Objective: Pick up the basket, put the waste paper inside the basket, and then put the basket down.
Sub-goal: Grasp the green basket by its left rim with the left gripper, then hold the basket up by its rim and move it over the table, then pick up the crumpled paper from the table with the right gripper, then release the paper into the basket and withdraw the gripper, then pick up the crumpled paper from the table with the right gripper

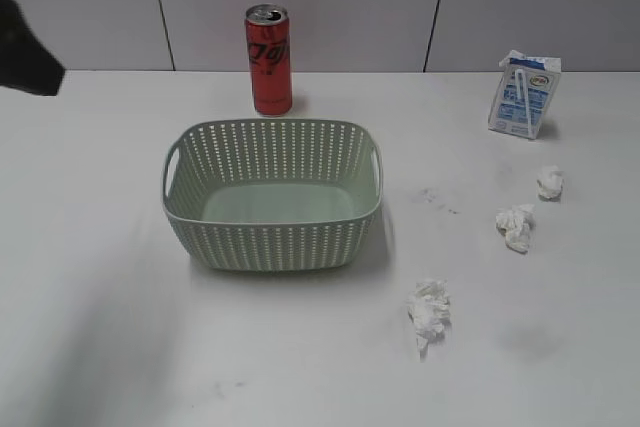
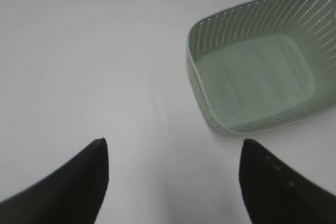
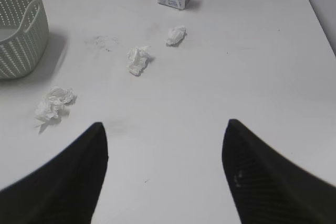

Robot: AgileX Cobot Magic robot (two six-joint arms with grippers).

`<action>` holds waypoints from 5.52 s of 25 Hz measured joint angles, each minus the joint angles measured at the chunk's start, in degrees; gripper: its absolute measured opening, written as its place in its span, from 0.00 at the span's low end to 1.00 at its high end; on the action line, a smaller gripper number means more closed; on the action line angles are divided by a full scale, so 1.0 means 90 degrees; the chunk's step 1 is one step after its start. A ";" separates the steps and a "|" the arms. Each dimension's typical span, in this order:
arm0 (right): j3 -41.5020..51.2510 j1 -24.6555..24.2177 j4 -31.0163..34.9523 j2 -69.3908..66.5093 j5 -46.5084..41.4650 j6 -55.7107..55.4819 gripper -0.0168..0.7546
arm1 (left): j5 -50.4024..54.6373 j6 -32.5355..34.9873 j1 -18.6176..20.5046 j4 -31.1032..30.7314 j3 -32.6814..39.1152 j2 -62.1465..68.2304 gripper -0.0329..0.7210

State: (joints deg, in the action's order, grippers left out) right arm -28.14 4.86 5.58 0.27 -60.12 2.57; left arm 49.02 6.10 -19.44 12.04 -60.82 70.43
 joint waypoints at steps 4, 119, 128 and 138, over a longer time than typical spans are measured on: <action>0.0000 0.0000 0.0000 0.0000 0.0000 0.0000 0.69 | 0.0206 -0.0513 -0.0215 -0.0121 -0.1023 0.1568 0.80; -0.6468 0.4034 0.1801 -1.1493 0.0580 0.0817 0.85 | -0.0128 -0.2789 -0.1021 -0.0619 -0.0652 0.3116 0.04; -0.6534 0.2447 0.1174 -1.0454 0.0184 0.0105 0.85 | -0.0145 -0.2789 -0.1021 -0.0625 -0.0652 0.3116 0.05; -0.4713 0.0825 0.0399 -1.1146 0.0727 -0.0285 0.80 | -0.0226 -0.2789 -0.1021 -0.0625 -0.0652 0.3116 0.05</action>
State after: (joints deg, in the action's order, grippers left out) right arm -70.55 12.28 9.18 -100.05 -53.57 0.00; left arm 46.99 -19.00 -28.63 6.41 -66.68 98.48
